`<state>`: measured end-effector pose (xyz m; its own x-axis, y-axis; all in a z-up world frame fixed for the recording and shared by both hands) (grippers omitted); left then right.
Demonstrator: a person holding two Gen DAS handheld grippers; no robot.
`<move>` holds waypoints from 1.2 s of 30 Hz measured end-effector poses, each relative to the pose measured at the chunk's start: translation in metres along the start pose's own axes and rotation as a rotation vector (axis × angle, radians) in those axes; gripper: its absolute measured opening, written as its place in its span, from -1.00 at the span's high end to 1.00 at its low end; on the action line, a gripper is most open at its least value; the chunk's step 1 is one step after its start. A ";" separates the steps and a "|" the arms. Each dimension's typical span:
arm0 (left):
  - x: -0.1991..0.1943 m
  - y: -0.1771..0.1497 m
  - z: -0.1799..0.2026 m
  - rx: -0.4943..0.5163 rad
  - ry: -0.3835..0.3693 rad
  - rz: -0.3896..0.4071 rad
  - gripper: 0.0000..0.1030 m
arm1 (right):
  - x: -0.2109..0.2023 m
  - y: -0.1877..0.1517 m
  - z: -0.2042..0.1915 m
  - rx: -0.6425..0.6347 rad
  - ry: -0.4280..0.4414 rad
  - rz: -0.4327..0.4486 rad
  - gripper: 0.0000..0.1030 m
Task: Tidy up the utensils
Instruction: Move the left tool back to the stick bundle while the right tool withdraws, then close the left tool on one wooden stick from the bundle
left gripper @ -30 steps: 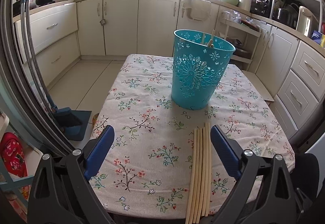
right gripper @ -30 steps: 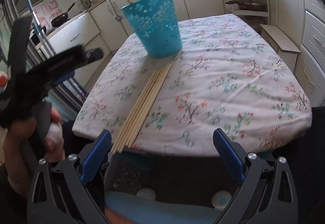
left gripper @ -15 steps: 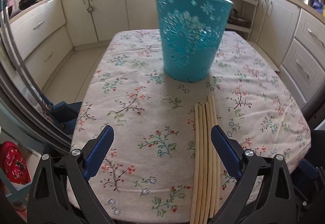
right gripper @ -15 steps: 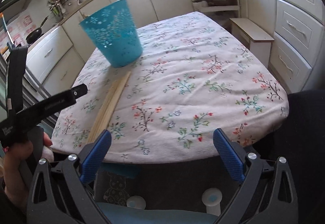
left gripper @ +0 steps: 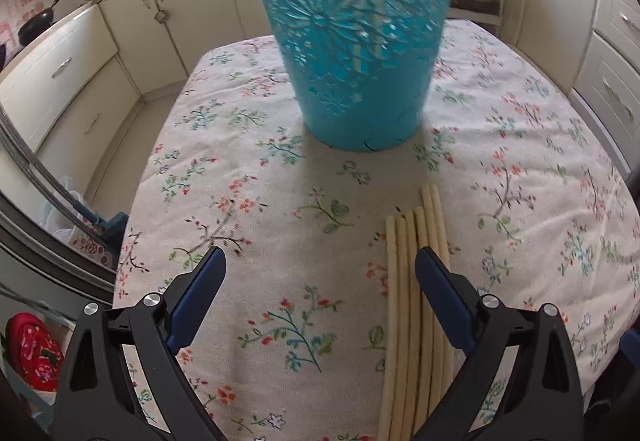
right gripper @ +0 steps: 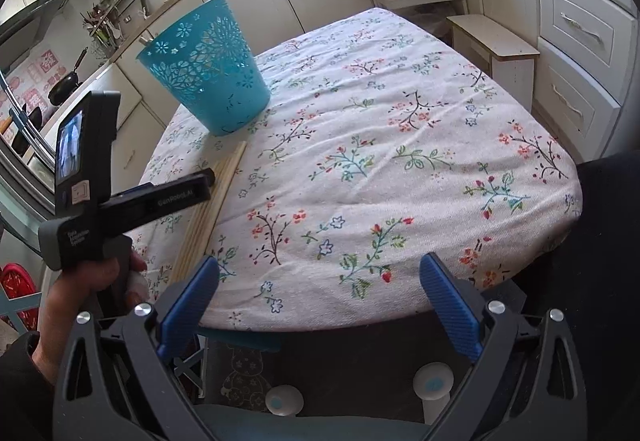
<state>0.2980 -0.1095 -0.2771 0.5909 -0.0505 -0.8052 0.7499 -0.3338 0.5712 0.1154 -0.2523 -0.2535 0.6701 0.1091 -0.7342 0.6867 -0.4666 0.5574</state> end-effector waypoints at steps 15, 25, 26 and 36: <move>0.008 -0.001 0.000 0.026 -0.005 -0.037 -0.56 | 0.004 -0.003 -0.002 -0.010 0.003 -0.023 -0.86; 0.013 -0.003 -0.006 -0.021 -0.048 -0.040 0.10 | 0.004 -0.003 -0.003 -0.023 0.006 -0.025 -0.86; 0.013 -0.002 -0.008 -0.031 -0.059 -0.038 0.30 | 0.004 -0.003 -0.004 -0.026 0.006 -0.024 -0.86; 0.014 -0.008 -0.030 -0.153 -0.121 -0.023 0.87 | 0.006 0.029 -0.042 -0.158 0.037 0.020 -0.86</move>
<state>0.3088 -0.0796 -0.2879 0.5399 -0.1605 -0.8263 0.8046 -0.1898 0.5626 0.1511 -0.2285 -0.2259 0.6916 0.1350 -0.7095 0.7074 -0.3250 0.6277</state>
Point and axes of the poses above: each gripper's, at about its wrist camera, not at the fingertips, and x roughly the way its jaws point, z to its right, y to its top, the point moved 10 cm from there along x, roughly the way its jaws point, and after that the axes turned 4 degrees about x, right-handed, at the moved point
